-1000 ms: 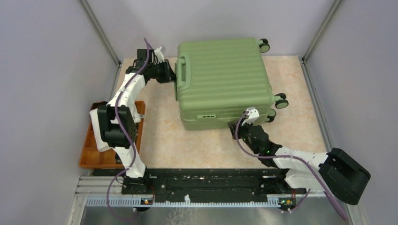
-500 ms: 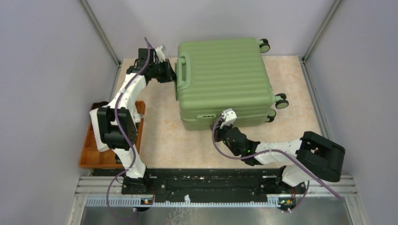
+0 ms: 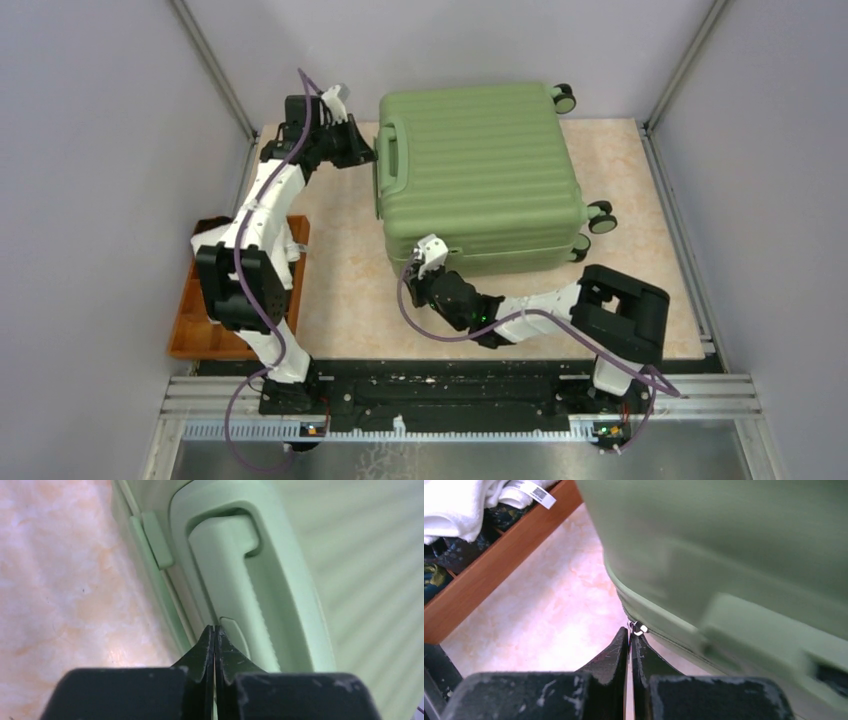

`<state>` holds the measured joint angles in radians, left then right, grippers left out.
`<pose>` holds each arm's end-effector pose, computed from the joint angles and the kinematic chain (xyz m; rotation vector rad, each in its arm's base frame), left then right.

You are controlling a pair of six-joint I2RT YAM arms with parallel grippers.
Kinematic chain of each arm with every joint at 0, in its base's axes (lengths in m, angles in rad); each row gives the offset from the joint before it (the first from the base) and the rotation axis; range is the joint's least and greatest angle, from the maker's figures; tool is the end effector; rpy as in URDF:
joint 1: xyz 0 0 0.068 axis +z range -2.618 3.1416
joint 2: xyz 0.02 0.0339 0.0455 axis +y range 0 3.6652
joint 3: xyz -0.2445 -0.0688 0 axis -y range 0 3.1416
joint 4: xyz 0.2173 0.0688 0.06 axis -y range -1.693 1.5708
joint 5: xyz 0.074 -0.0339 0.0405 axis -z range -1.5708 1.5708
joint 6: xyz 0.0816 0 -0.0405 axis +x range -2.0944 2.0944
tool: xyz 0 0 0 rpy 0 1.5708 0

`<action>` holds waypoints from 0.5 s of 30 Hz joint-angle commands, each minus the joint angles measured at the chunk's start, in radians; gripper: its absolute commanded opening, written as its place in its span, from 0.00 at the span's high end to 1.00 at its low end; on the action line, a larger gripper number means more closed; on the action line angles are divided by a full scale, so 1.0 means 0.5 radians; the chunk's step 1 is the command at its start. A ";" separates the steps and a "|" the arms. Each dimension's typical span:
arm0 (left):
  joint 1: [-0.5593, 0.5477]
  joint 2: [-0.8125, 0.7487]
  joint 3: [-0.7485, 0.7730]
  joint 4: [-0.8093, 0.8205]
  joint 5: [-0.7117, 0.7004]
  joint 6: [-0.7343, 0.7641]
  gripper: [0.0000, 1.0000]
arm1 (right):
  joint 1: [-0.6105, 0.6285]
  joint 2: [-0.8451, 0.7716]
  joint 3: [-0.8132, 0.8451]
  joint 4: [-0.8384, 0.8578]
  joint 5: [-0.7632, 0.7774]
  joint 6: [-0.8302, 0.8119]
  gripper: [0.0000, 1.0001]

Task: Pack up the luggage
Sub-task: Zip the luggage at the center of the board.

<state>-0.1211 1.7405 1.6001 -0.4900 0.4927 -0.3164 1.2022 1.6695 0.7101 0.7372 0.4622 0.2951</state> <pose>0.3951 -0.0870 0.2975 0.0655 2.2229 -0.7848 0.1642 0.3240 0.1809 -0.4809 1.7536 0.6641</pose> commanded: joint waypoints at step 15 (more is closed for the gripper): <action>0.278 -0.170 0.095 0.331 0.411 0.057 1.00 | 0.100 -1.030 -0.474 -0.668 0.492 0.590 0.64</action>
<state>-0.0898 1.6436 1.6005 -0.3862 0.6987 -0.3141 1.2861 1.4223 0.5766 0.5831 0.5045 0.4252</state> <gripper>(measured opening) 0.004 0.353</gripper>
